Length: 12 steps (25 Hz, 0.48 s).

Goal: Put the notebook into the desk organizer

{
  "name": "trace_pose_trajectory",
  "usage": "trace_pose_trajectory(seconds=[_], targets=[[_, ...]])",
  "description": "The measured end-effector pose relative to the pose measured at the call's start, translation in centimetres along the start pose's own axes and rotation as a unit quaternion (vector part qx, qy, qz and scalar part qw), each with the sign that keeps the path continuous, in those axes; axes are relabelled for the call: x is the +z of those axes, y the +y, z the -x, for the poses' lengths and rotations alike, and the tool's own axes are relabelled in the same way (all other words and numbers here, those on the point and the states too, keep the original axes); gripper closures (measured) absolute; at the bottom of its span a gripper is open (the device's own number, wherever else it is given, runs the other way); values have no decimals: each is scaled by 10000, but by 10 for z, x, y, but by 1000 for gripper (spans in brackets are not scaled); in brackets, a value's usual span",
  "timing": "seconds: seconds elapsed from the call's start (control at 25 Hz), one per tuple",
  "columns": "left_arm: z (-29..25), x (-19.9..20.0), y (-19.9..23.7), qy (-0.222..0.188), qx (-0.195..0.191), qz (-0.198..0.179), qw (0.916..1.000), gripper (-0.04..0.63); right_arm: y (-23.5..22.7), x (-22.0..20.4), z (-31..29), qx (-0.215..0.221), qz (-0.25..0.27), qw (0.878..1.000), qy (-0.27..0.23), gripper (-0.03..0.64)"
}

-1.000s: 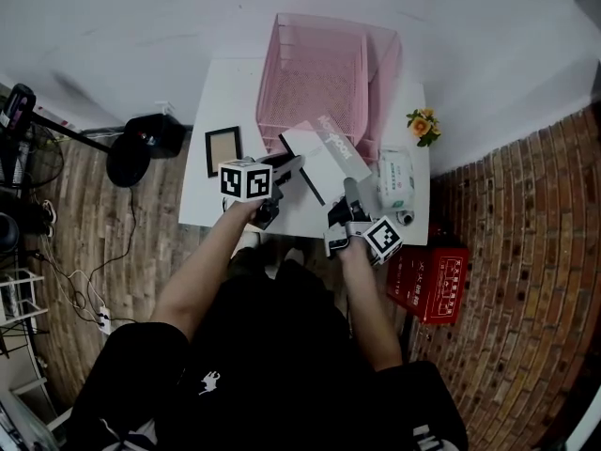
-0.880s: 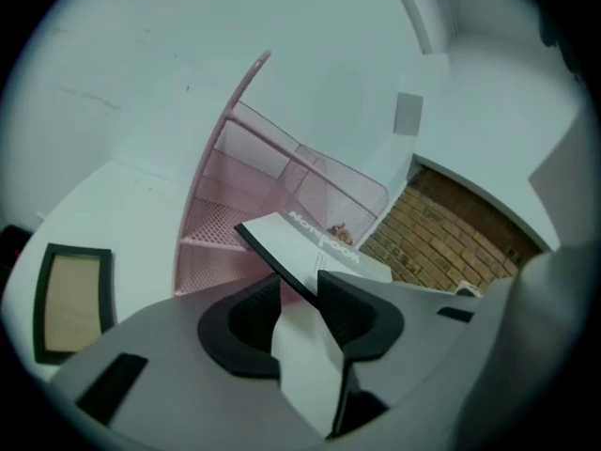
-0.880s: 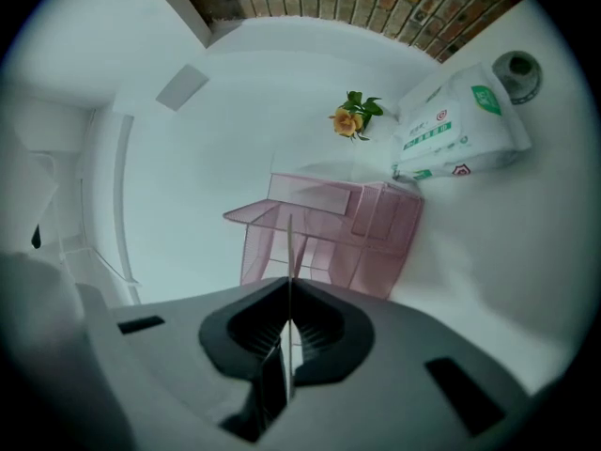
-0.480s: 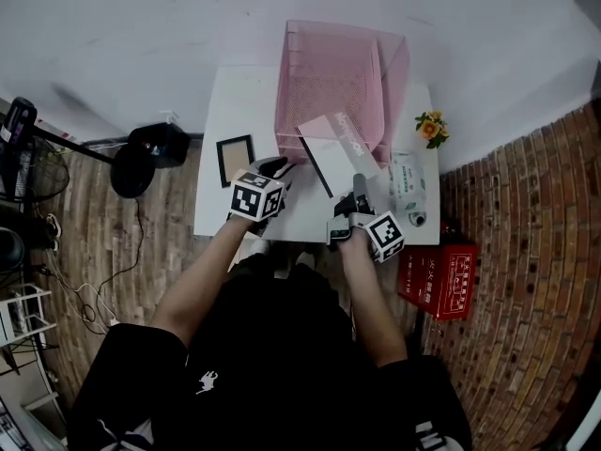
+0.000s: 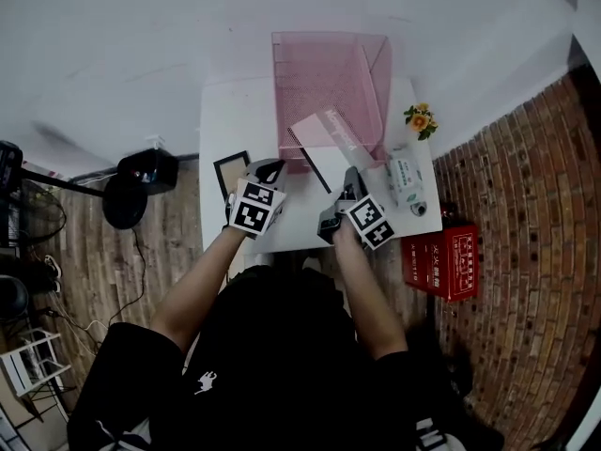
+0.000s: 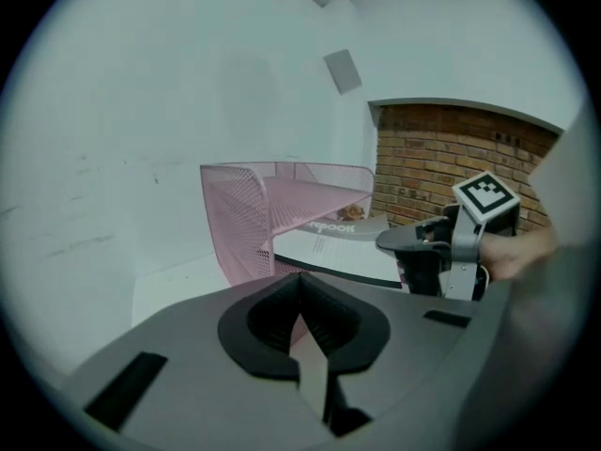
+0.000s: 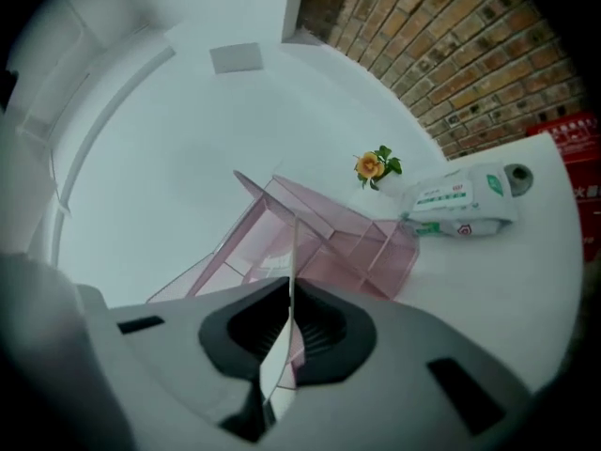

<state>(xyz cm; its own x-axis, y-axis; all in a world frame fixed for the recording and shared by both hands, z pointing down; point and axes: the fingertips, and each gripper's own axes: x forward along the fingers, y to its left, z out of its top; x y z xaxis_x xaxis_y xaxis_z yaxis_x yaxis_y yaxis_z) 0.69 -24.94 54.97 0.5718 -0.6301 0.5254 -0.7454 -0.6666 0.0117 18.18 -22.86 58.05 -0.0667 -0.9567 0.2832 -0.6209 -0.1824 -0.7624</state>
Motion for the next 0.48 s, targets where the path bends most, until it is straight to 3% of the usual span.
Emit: trace_pose_trajectory(seconds=[0.48], targets=[[-7, 15, 3, -250, -334, -645, 9970, 592, 11, 1, -19, -563, 27, 9965, -617, 601]])
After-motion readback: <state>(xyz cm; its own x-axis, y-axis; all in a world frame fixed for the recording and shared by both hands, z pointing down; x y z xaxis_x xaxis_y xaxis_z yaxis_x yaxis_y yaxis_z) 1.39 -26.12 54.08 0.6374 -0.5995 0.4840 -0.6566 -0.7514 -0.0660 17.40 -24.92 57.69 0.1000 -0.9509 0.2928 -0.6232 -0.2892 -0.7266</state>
